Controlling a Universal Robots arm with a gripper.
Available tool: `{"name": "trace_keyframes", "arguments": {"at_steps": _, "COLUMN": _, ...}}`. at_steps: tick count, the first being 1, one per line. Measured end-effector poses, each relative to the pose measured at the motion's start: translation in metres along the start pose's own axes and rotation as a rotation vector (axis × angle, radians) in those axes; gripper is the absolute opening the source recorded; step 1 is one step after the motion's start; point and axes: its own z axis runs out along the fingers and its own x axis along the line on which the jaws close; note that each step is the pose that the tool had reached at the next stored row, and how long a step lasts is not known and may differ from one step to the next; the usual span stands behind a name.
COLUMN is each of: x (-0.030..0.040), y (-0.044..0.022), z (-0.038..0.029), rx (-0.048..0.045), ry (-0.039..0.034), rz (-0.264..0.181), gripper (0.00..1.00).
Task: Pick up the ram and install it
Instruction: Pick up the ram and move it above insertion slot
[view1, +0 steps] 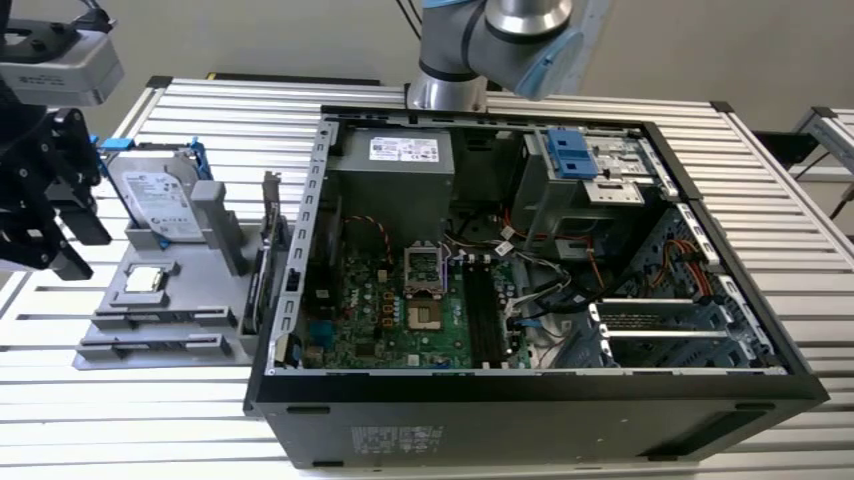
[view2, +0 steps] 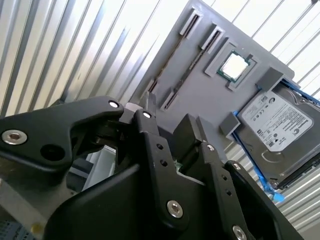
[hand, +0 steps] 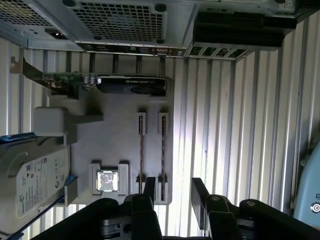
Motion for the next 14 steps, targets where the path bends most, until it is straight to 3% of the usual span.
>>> {"name": "trace_keyframes", "arguments": {"at_steps": 5, "x": -0.0001, "y": 0.0042, "z": 0.0001, "rx": 0.0000, "ry": 0.0000, "rz": 0.002, "gripper": 1.00}}
{"name": "trace_keyframes", "arguments": {"at_steps": 14, "x": -0.0001, "y": 0.0035, "z": 0.0015, "rx": 0.0001, "ry": -0.0001, "rz": 0.004, "gripper": 1.00}}
